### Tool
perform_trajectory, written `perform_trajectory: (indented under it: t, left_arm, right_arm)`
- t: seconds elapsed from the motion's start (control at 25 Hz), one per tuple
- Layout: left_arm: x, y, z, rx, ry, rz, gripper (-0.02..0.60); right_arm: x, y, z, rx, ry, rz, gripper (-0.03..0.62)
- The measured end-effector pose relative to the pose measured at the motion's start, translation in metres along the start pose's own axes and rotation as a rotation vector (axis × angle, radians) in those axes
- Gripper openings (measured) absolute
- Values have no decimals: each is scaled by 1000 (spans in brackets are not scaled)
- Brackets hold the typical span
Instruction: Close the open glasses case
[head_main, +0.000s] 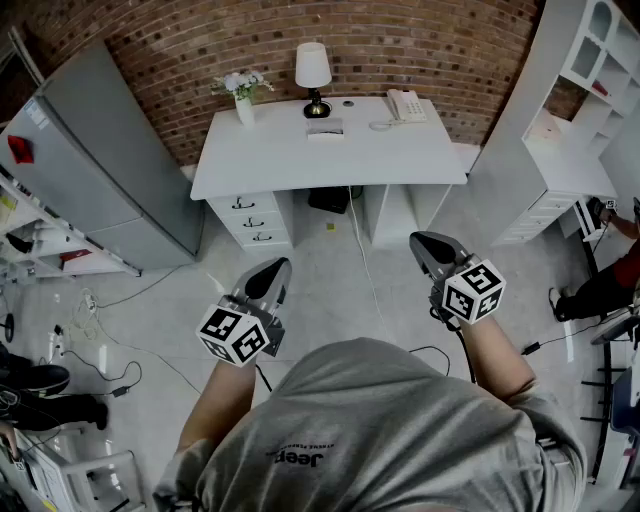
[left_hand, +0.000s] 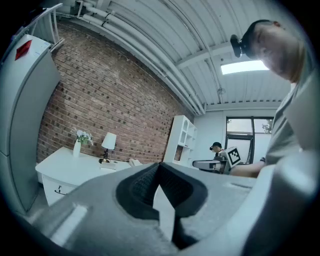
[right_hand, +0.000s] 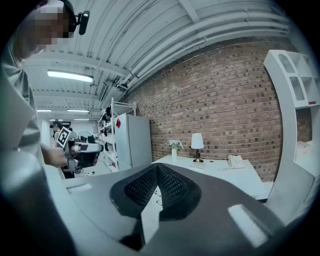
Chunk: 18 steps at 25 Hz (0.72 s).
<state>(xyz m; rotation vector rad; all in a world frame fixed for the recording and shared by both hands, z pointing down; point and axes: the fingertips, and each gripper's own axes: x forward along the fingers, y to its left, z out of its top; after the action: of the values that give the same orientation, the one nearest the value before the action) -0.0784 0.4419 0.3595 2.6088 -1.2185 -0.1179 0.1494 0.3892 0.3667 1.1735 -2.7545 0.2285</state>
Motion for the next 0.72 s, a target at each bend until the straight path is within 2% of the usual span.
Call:
perform_trajectory:
  t: [0.72]
  left_arm:
    - [43,-17,7,21,-6,28,-5]
  right_arm:
    - [-12,-45,13,11,-11,27,9]
